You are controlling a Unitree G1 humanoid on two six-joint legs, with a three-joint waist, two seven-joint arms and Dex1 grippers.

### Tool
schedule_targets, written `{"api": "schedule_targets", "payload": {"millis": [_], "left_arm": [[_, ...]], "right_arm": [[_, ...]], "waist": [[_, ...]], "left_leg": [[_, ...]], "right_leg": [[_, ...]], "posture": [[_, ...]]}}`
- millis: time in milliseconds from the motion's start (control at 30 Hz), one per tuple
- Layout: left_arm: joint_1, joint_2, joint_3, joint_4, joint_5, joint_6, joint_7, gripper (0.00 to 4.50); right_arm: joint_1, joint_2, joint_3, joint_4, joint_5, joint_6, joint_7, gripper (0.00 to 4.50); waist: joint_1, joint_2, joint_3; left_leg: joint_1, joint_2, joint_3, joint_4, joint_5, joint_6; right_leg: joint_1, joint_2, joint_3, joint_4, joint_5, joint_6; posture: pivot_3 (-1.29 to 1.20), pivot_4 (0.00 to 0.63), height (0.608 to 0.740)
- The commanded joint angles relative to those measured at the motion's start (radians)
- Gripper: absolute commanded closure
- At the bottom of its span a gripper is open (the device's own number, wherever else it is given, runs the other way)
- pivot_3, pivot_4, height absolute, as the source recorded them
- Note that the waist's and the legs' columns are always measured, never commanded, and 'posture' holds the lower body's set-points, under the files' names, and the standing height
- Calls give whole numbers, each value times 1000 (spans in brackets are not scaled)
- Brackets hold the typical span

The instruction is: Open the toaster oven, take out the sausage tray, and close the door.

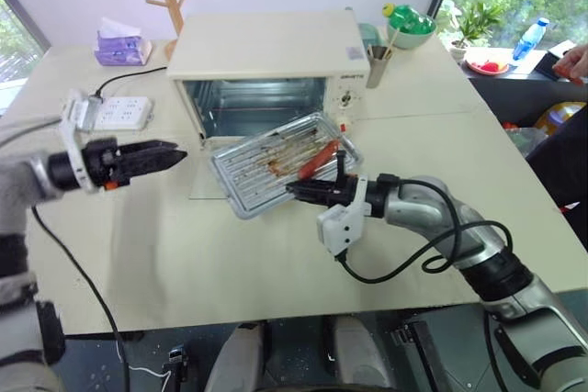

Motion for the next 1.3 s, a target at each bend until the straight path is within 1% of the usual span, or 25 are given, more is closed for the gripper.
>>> {"api": "schedule_targets", "payload": {"millis": [33, 100, 233, 367, 567, 633, 700, 800, 900, 967, 1033, 1067, 1100, 1133, 1300], "left_arm": [[49, -102, 160, -161, -139, 221, 148, 0], [82, -192, 215, -243, -183, 305, 229, 0], [123, -322, 243, -299, -321, 328, 406, 0], [112, -415, 242, -271, -452, 328, 577, 0], [58, -527, 270, -151, -642, 325, 854, 0], [62, -543, 253, -112, -739, 296, 954, 0], [85, -539, 212, -86, -860, 241, 1057, 0], [140, -515, 114, -81, -1043, 134, 1199, 0], [195, -473, 6, -107, -1204, 20, 1301, 0], [215, -457, -40, -125, -1253, -36, 1327, 0], [224, -453, -67, -138, -1259, -72, 1326, 0], [228, -452, -76, -143, -1259, -86, 1325, 536], [232, -449, -83, -146, -1259, -99, 1323, 806], [236, -447, -88, -150, -1259, -108, 1322, 1209], [247, -440, -88, -141, -1259, -145, 1331, 3889]], "right_arm": [[-11, 2, -27, -43, 38, -34, 9, 4473], [-13, 6, -24, -40, 44, -42, 17, 4473], [-22, 14, -23, -32, 55, -56, 27, 4473], [-29, 19, -19, -30, 68, -65, 44, 4473], [-30, 27, -20, -29, 71, -73, 61, 4473], [-27, 28, -22, -32, 71, -74, 63, 4473], [-22, 27, -25, -36, 71, -76, 66, 4473], [-18, 24, -29, -39, 71, -78, 68, 4473], [-14, 22, -32, -40, 68, -79, 69, 4473], [-13, 21, -33, -41, 66, -77, 68, 4473], [-14, 22, -34, -40, 63, -77, 66, 4473], [-15, 21, -34, -38, 62, -77, 66, 4500], [-16, 21, -35, -36, 60, -78, 65, 4500], [-16, 20, -36, -34, 59, -79, 65, 4500], [-16, 17, -43, -29, 53, -82, 63, 4500]], "waist": [[3, 0, 0], [5, -1, 0], [5, -1, 0], [6, -2, 0], [21, -2, -1], [23, -2, -1], [25, -2, -1], [26, -2, -1], [28, -2, -1], [29, -2, -1], [30, -2, -1], [30, -2, -1], [30, -2, -1], [30, -2, -1], [30, -2, -1]], "left_leg": [[1, 0, 0, 0, 0, 0], [5, 0, 0, -1, 0, 0], [9, 0, 1, -2, 0, 0], [10, 0, 2, -2, 0, -1], [10, 0, 2, -2, 0, -1], [10, -1, 3, -2, 0, -1], [10, -1, 3, -2, 0, -1], [10, -1, 3, -2, -1, -1], [10, -1, 3, -2, -1, -1], [10, -1, 3, -2, -1, -1], [10, -1, 3, -2, -1, -1], [10, -1, 4, -2, -1, -1], [10, -1, 4, -2, -1, -1], [10, -1, 4, -2, -1, -1], [10, -1, 4, -2, -1, -1]], "right_leg": [[1, 0, 0, 0, 0, 0], [5, 0, 0, -1, 0, 0], [8, -1, 1, -2, 0, 0], [9, -1, 2, -2, 0, 0], [9, -1, 2, -2, 0, 0], [9, -1, 3, -2, 0, 0], [9, -2, 3, -2, 0, 0], [9, -2, 3, -2, 0, 0], [9, -2, 5, -2, 0, 0], [9, -2, 5, -2, 0, 0], [9, -2, 6, -2, 0, 0], [9, -2, 6, -3, 0, 0], [9, -2, 6, -3, 0, 0], [9, -2, 6, -3, 0, 0], [9, -2, 6, -3, 0, -1]], "posture": [[0, 150, 740], [0, 150, 740], [0, 150, 740], [0, 150, 740], [0, 150, 740], [0, 150, 740], [0, 150, 740], [0, 150, 740], [0, 150, 740], [0, 150, 740], [0, 150, 740], [0, 150, 740], [0, 150, 740], [0, 150, 740], [0, 150, 740]]}}
